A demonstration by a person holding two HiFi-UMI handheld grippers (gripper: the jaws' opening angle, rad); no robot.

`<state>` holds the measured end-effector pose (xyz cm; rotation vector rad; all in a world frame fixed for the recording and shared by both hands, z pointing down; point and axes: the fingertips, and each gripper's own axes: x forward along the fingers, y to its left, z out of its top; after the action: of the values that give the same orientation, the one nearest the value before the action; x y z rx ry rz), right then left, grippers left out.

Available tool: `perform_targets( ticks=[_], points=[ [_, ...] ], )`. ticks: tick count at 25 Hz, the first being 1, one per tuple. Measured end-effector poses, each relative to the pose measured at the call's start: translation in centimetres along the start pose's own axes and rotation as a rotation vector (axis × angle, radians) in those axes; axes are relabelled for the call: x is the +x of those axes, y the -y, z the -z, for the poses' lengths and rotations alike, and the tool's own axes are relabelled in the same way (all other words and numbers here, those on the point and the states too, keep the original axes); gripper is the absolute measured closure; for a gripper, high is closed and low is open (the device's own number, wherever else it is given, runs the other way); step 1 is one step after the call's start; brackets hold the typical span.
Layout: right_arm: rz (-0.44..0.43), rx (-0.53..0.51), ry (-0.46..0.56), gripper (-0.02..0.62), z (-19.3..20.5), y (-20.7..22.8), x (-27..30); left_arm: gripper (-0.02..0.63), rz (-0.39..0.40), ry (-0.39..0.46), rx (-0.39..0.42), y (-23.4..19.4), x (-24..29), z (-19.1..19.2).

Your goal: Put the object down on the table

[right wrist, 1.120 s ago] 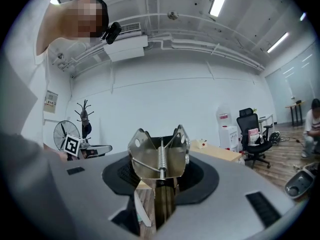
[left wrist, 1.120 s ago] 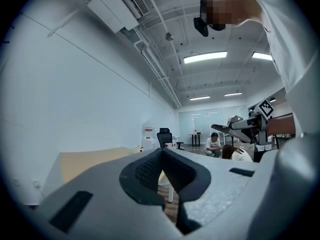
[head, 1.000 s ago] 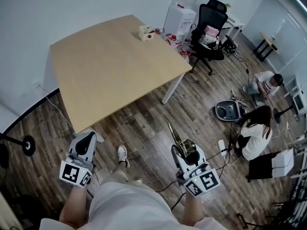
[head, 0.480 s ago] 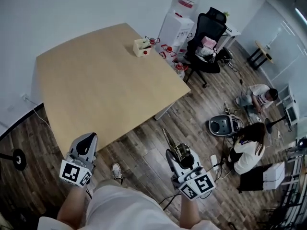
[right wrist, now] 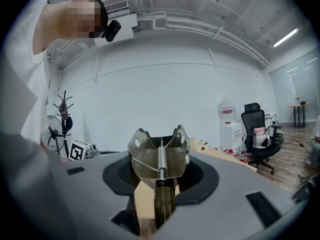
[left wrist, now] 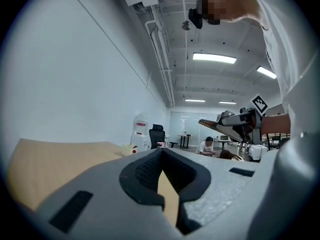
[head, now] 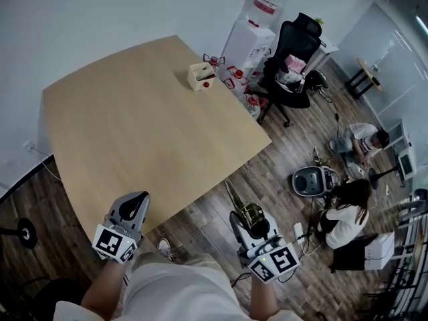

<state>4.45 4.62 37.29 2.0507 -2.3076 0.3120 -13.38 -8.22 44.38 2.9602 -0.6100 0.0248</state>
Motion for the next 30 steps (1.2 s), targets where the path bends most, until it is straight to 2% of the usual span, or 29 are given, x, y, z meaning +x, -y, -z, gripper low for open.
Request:
perform_targets(
  ticks=[6,20,30],
  points=[
    [0.015,-0.027,-0.011,0.426,-0.6,3.3,1.0,0.601,0.035,0.007,0.021,0.8,3.7,-1.0],
    [-0.118,-0.103,-0.047,0.428,-0.6,12.5,5.5,0.601,-0.151,0.037,0.059,0.4,9.4,-3.0],
    [-0.187,-0.178,-0.072,0.428,0.3,15.7,10.3,0.601,-0.191,0.024,0.054,0.7,11.9,-2.1]
  ],
)
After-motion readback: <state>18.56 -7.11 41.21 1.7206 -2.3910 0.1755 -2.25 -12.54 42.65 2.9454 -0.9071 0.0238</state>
